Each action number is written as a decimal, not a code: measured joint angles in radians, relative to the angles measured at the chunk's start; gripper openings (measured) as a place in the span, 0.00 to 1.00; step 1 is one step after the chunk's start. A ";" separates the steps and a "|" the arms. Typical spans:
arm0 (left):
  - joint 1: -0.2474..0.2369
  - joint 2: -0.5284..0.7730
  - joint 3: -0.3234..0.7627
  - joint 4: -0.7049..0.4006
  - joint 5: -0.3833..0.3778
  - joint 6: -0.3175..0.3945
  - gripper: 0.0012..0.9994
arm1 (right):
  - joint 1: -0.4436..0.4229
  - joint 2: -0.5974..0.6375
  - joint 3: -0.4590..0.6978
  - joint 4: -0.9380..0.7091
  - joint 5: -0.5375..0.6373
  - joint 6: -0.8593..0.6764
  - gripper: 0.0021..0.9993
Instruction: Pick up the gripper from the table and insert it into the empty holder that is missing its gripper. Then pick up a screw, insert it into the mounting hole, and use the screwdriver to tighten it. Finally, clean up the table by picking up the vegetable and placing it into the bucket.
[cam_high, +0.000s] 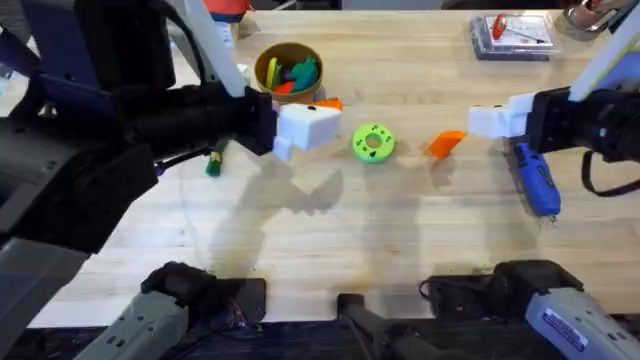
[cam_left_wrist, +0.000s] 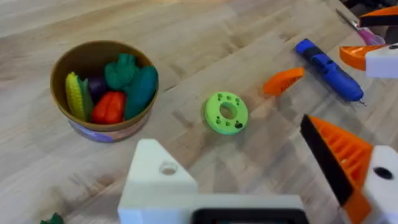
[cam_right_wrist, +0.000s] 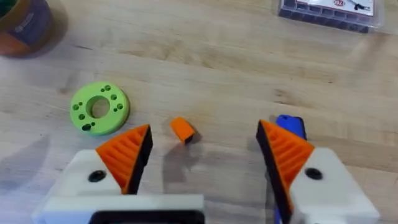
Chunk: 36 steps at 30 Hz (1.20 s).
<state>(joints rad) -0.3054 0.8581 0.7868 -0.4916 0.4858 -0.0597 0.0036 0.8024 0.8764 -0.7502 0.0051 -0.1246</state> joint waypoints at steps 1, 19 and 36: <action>0.000 0.000 0.000 -0.008 -0.001 0.000 0.98 | 0.000 0.000 0.000 0.000 0.000 0.000 0.99; -0.060 -0.522 -0.491 0.391 -0.029 0.006 0.99 | 0.000 0.000 0.000 0.000 0.000 0.000 0.99; -0.066 -0.853 -0.777 0.431 0.113 0.007 0.99 | 0.000 0.000 0.000 0.000 0.000 0.000 0.99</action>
<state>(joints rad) -0.3719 0.0051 0.0093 -0.0604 0.5985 -0.0531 0.0036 0.8024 0.8764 -0.7501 0.0051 -0.1246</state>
